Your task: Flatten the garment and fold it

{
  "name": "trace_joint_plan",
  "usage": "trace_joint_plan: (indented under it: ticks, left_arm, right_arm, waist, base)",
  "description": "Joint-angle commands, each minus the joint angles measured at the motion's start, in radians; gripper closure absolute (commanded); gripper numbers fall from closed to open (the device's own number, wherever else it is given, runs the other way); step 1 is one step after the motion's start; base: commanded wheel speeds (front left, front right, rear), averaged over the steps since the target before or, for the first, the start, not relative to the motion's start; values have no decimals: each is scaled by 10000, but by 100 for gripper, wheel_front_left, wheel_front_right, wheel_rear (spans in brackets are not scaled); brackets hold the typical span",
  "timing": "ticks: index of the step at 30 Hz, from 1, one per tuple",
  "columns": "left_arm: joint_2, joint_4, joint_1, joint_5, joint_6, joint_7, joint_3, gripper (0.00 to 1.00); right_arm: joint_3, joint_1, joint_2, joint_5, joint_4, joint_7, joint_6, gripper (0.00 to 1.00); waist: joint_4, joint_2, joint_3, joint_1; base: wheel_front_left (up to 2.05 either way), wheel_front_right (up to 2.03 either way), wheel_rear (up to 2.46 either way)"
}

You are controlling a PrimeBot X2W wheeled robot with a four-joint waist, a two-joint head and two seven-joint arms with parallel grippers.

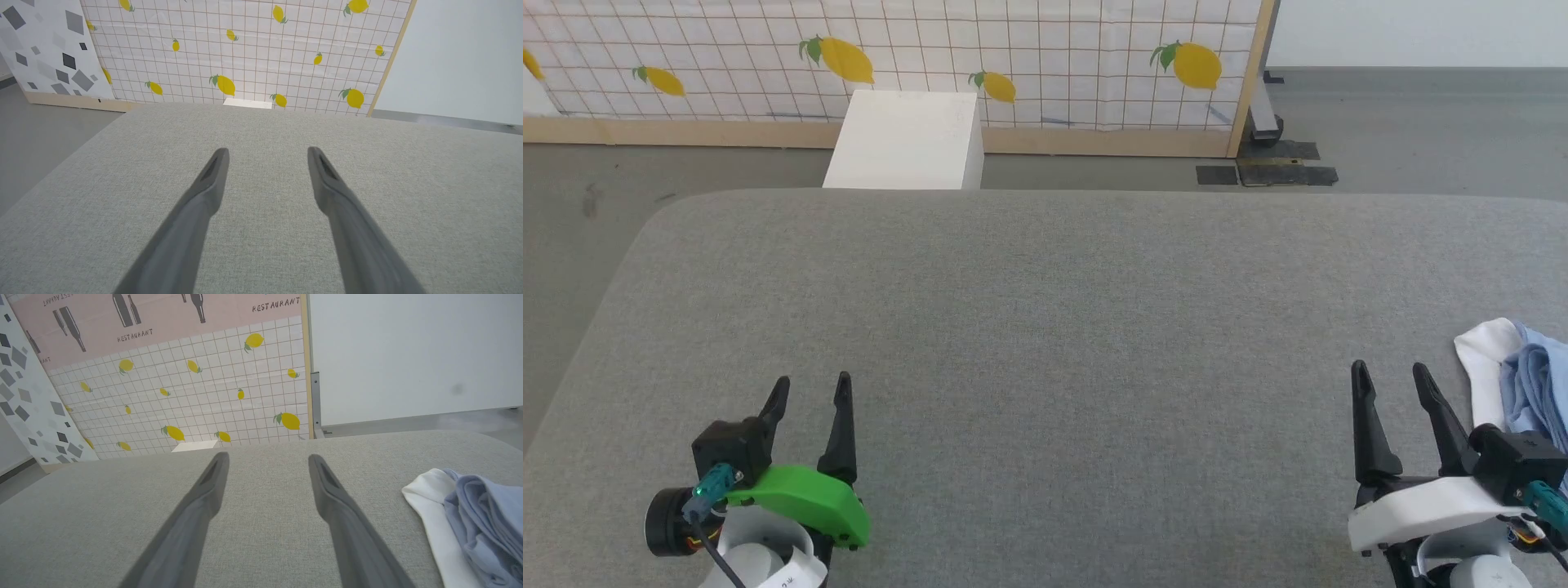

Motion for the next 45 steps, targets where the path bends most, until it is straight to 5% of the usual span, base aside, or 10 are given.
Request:
trace_joint_plan:
  ticks: [1, 37, 38, 45]
  left_arm:
    - [14, -3, -89, -20, -10, -7, 16, 0]
    - [83, 82, -233, -180, 11, -90, -7, 0]
    - [81, 81, -233, -194, 3, -91, -8, 100]
    - [-50, -3, -63, -18, -18, 64, 45, 100]
  right_arm:
    - [21, 2, 14, 47, 20, 14, -13, 0]
    - [32, -114, 14, 106, 172, 34, -13, 0]
    - [37, -121, 14, 104, 172, 34, -13, 100]
    - [39, -1, -2, 24, 95, 84, 2, 100]
  waist:
    - [-4, 0, -5, 0]
    - [9, 0, 86, 0]
    - [5, 0, 87, 0]
    - [2, 0, 84, 0]
  base:
    - [0, 0, 0]
    - [0, 0, 0]
    - [0, 0, 0]
    - [0, 0, 0]
